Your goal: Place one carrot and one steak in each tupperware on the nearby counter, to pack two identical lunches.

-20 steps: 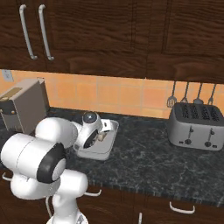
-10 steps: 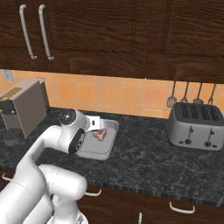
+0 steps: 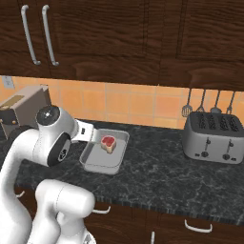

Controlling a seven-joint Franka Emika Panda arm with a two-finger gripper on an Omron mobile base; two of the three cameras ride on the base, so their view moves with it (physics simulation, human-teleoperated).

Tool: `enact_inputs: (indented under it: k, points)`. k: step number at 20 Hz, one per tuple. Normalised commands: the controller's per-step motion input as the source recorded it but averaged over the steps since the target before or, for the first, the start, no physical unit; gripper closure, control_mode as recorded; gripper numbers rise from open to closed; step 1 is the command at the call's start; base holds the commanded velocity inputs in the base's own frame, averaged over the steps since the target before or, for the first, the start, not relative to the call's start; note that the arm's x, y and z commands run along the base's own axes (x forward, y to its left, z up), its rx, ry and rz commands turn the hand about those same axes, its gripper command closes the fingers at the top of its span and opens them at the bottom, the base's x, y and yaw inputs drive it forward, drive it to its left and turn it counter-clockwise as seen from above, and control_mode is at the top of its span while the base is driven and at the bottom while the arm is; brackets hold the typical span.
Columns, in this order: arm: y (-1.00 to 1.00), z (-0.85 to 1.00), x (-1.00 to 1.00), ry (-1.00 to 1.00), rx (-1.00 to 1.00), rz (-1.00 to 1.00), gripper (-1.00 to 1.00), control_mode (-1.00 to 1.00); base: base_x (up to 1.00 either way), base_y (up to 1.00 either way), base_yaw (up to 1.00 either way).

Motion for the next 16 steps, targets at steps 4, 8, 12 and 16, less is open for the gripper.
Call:
enact_inputs:
  k: [4,8,12,16]
  points:
    - [0.24,-0.43,-0.85,0.0,-0.07,0.0,-1.0,-1.0,0.0,0.0,0.0]
    - [-0.06,-0.31,-0.5,0.0,0.0,0.0,-1.0,1.0,-0.5,-0.34,-0.03]
    - [0.0,0.0,0.0,0.0,0.0,0.0,-1.0,1.0,-0.82,-1.0,-0.23]
    - [0.0,0.0,0.0,0.0,0.0,0.0,-1.0,1.0,-0.52,-1.0,-0.25]
